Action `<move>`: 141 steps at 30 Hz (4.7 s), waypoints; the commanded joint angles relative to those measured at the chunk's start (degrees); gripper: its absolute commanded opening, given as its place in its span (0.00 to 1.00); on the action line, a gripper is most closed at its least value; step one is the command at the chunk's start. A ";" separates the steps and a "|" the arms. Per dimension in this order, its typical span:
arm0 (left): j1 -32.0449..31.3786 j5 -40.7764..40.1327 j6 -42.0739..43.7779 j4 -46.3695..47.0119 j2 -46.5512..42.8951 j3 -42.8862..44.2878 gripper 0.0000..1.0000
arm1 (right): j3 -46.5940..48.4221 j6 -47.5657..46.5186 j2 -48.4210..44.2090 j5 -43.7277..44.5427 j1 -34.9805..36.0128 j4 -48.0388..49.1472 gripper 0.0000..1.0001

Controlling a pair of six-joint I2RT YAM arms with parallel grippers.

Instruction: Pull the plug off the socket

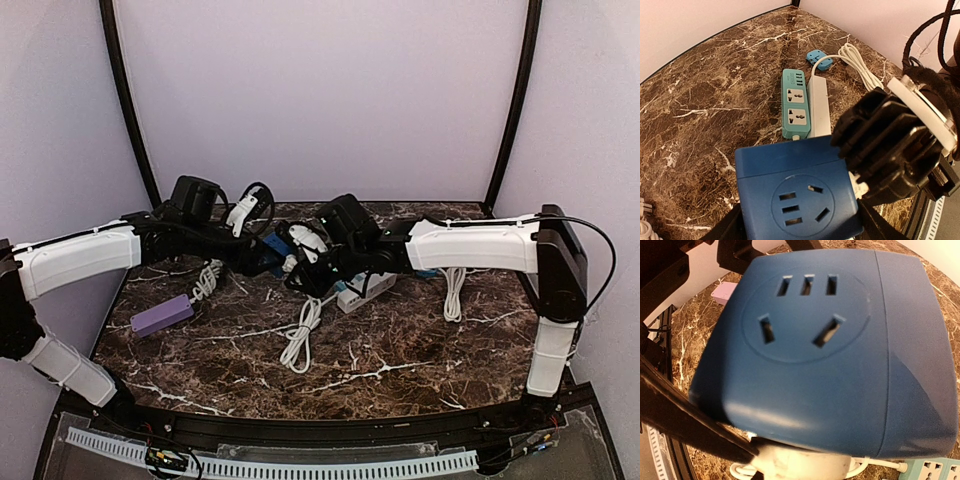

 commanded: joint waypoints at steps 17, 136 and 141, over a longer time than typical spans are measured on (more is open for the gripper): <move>0.59 -4.18 -5.46 1.90 2.37 -0.15 0.24 | 6.74 20.95 1.29 7.20 1.15 0.44 0.00; 13.69 29.36 -12.77 5.24 0.68 3.08 0.15 | -17.02 9.11 -4.75 10.88 3.00 17.42 0.00; 14.11 30.98 -14.13 7.19 0.53 2.57 0.15 | -16.78 9.28 -4.51 10.80 2.93 17.41 0.00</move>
